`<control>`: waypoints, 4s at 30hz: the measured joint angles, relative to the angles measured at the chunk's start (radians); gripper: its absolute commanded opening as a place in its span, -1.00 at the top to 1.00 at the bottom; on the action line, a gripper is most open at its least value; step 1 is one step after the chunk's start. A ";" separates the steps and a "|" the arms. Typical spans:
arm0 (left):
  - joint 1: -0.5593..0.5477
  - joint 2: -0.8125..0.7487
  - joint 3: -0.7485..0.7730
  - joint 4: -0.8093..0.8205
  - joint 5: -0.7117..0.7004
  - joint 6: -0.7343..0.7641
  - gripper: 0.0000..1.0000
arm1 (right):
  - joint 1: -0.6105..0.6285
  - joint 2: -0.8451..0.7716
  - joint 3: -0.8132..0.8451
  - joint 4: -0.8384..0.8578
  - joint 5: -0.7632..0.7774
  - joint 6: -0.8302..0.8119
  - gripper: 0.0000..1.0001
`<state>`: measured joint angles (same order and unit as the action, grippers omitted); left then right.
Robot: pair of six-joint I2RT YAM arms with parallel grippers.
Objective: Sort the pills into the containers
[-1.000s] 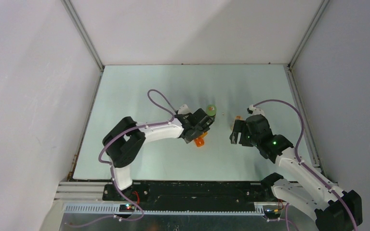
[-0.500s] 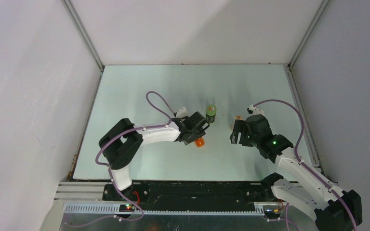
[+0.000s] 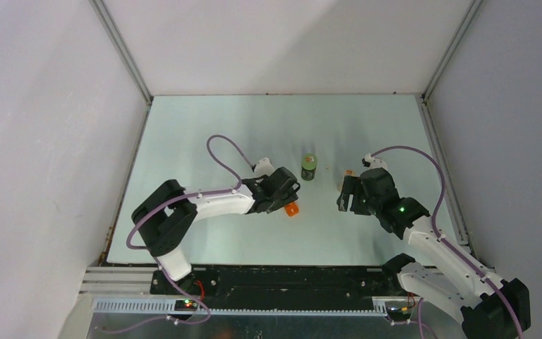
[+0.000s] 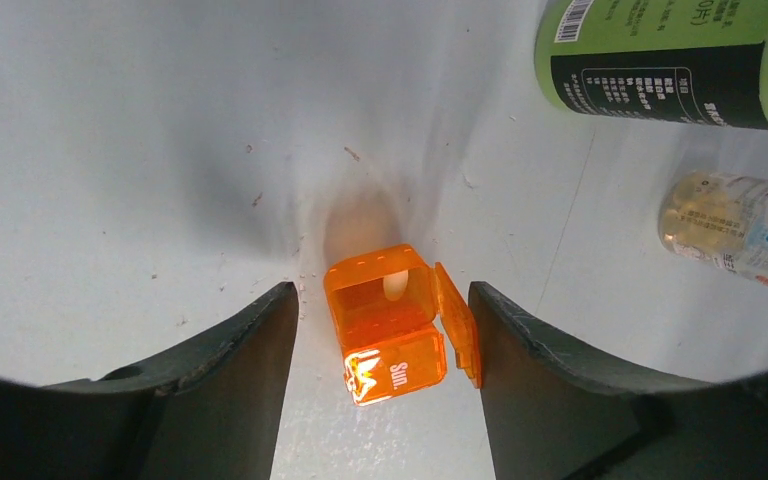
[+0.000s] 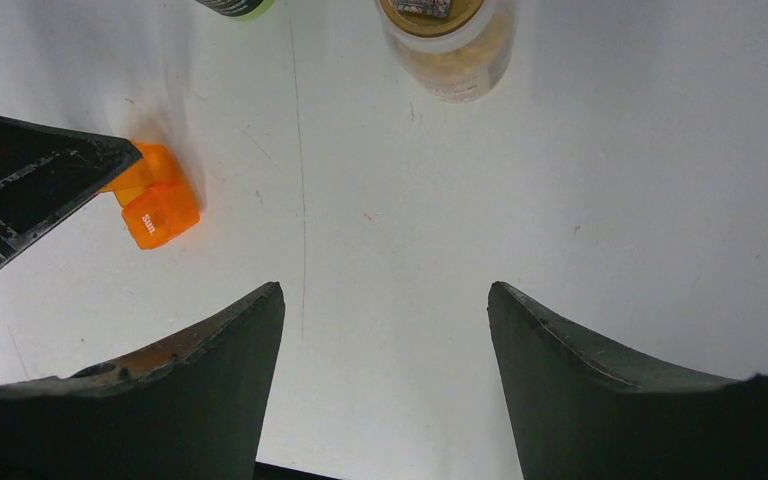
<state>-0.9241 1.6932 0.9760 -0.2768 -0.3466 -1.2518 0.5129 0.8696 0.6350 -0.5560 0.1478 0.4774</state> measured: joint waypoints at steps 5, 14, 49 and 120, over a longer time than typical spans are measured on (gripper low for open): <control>-0.001 -0.007 -0.061 0.093 0.012 0.042 -0.44 | 0.000 0.004 0.000 0.000 -0.006 0.000 -0.55; -0.003 -0.043 -0.195 0.338 0.040 0.105 -0.45 | 0.000 0.018 0.000 0.001 -0.019 0.000 -0.55; 0.122 -0.366 -0.476 0.614 0.193 0.328 -0.71 | 0.142 0.358 0.070 0.264 -0.151 -0.187 -0.68; 0.264 -0.797 -0.492 0.146 -0.034 0.230 -0.99 | 0.465 0.790 0.294 0.265 0.162 -0.194 -0.25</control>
<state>-0.6601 0.8967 0.4843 -0.1303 -0.3805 -1.0218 0.9779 1.6592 0.9291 -0.2909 0.3096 0.2832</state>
